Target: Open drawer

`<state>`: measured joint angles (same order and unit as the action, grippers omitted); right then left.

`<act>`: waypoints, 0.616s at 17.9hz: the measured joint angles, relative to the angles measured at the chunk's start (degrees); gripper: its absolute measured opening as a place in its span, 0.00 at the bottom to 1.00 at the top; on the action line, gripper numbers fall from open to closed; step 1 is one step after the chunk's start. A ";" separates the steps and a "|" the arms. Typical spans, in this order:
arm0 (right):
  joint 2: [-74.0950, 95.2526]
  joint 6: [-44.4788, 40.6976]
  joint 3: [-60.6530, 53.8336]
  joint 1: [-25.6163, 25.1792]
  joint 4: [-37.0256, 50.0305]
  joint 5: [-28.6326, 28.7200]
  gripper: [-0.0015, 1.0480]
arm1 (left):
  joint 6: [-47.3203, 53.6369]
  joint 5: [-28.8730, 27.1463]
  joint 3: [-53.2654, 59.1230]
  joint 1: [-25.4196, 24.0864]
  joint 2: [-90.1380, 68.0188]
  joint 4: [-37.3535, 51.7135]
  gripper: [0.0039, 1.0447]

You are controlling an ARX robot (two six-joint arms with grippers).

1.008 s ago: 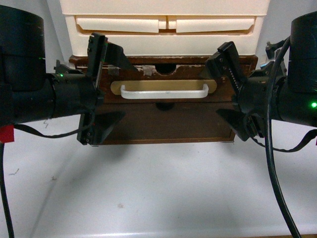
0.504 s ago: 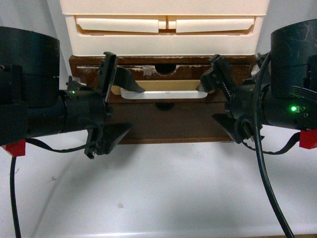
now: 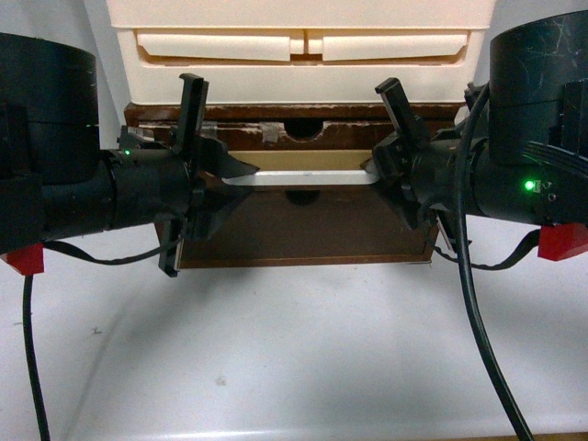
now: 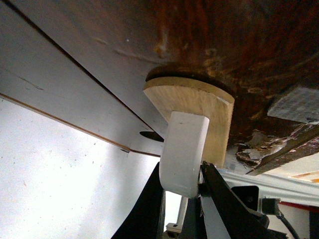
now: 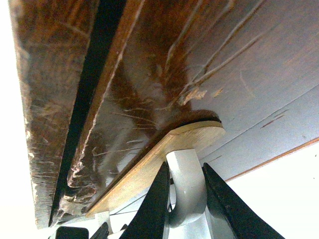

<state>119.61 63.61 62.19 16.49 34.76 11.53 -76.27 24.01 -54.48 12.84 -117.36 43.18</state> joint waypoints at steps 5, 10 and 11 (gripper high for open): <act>-19.34 2.49 -25.51 4.22 5.14 -1.40 0.15 | 1.44 0.20 23.21 3.89 19.28 1.57 0.14; -29.88 -4.31 -37.03 7.87 -1.42 -2.21 0.45 | 11.15 2.56 34.29 4.74 34.14 -6.97 0.44; -30.75 -5.42 -37.03 7.85 -3.76 -2.97 0.52 | 12.44 2.36 34.29 4.66 35.65 -8.74 0.50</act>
<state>88.86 58.19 25.17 24.34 31.00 8.56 -63.83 26.37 -20.18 17.50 -81.71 34.44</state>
